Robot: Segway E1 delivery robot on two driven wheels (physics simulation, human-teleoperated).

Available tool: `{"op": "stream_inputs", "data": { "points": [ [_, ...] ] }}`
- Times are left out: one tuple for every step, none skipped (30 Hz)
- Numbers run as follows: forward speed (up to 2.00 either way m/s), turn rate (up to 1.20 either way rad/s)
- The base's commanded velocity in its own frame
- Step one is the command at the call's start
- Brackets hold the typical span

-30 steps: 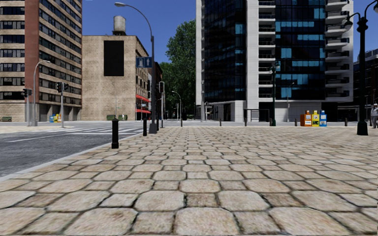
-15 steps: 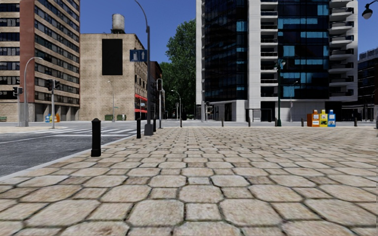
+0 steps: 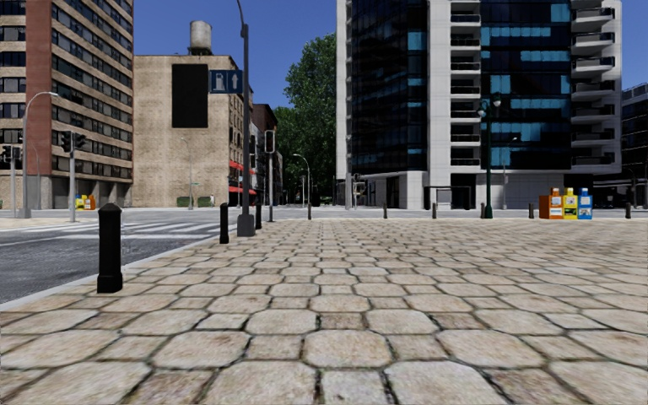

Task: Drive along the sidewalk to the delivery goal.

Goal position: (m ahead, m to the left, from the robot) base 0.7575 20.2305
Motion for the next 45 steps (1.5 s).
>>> {"op": "stream_inputs", "data": {
  "points": [
    [1.98, 0.00],
    [1.98, 0.00],
    [1.98, 0.00],
    [1.98, 0.00],
    [1.98, 0.00],
    [1.98, 0.00],
    [2.00, 0.00],
    [2.00, 0.00],
    [2.00, 0.00],
    [2.00, 0.00],
    [2.00, 0.00],
    [2.00, 0.00],
    [2.00, 0.00],
    [2.00, 0.00],
    [2.00, 0.00],
    [2.00, 0.00],
    [2.00, 0.00],
    [2.00, 0.00],
    [2.00, 0.00],
    [2.00, 0.00],
    [2.00, 0.00],
    [2.00, 0.00],
    [2.00, 0.00],
    [2.00, 0.00],
    [2.00, 0.00],
    [2.00, 0.00],
    [2.00, 0.00],
    [2.00, 0.00],
    [2.00, 0.00],
    [2.00, 0.00],
    [2.00, 0.00],
    [2.00, 0.00],
    [2.00, 0.00],
    [2.00, 0.00],
    [2.00, 0.00],
    [2.00, 0.00],
    [2.00, 0.00],
    [2.00, 0.00],
    [2.00, 0.00],
    [2.00, 0.00],
    [2.00, 0.00],
    [2.00, 0.00],
    [2.00, 0.00],
    [2.00, 0.00],
    [2.00, 0.00]
  ]
}}
